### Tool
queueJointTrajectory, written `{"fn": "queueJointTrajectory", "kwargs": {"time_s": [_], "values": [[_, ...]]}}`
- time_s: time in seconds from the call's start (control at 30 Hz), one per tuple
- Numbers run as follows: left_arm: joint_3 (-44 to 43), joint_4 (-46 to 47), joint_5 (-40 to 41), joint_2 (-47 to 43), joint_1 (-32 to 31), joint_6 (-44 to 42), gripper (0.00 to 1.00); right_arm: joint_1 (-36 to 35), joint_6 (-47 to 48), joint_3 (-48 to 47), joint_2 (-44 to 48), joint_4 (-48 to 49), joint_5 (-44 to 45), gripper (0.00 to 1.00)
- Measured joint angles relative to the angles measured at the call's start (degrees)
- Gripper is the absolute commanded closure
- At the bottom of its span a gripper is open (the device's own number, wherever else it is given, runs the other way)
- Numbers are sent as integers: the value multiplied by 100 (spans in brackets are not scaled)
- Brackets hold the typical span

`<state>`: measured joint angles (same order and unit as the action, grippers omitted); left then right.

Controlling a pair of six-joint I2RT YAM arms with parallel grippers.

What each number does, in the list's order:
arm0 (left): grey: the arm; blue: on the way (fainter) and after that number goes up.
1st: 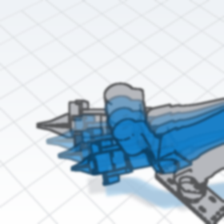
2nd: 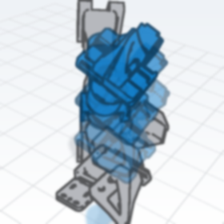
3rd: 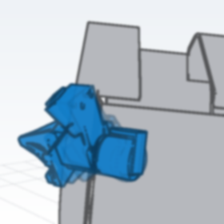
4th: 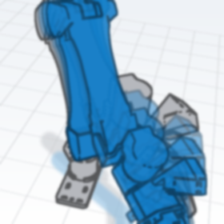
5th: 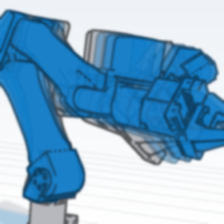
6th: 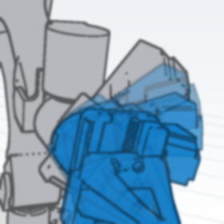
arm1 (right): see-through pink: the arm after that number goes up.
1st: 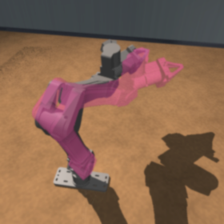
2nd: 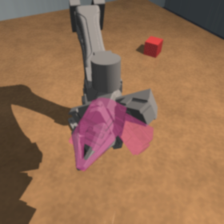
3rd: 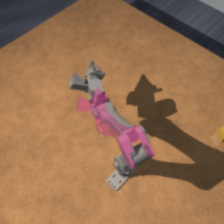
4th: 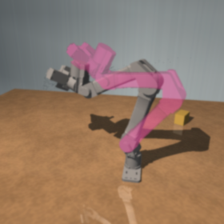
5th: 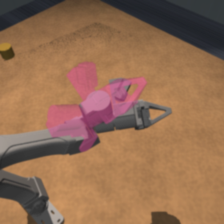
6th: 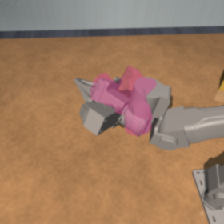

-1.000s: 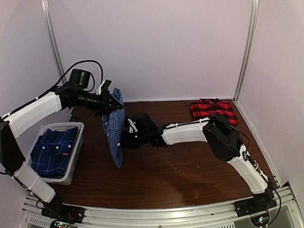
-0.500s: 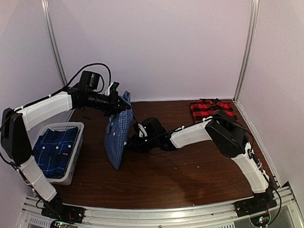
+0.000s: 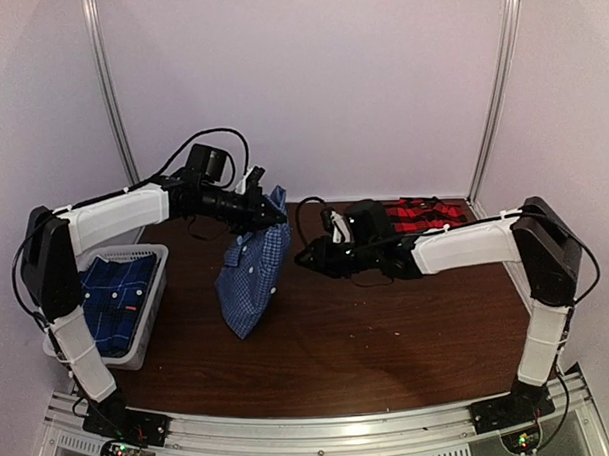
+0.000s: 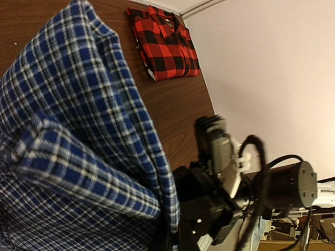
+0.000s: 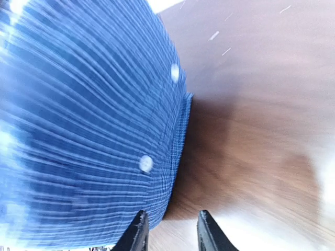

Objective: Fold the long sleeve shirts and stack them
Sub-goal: Turn over the square folded shirt at the center of the board, then move the square-folded shirt to the center of the board.

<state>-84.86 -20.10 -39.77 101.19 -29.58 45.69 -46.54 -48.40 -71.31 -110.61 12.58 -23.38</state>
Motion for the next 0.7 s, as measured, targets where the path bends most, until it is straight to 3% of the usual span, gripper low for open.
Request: {"fn": "queueJointTrajectory", "kwargs": {"time_s": [0.07,0.13,0.2,0.37,0.57,0.7], "values": [[-219,81,92,323,-238,33,100,201,81,422,546,-116,155,60],[-511,125,210,739,-511,85,81,514,190,1010,1287,-225,337,57],[-1029,195,315,1390,-879,144,68,887,275,1598,2028,-367,505,52],[-2411,205,470,2885,-1735,240,50,1659,579,2382,3034,-918,844,45],[-2463,-136,780,2946,-2024,131,48,1596,933,2520,3064,-1353,835,44],[-1443,-120,1187,2020,-1650,20,49,1429,1119,2518,2804,-1401,817,46]]}}
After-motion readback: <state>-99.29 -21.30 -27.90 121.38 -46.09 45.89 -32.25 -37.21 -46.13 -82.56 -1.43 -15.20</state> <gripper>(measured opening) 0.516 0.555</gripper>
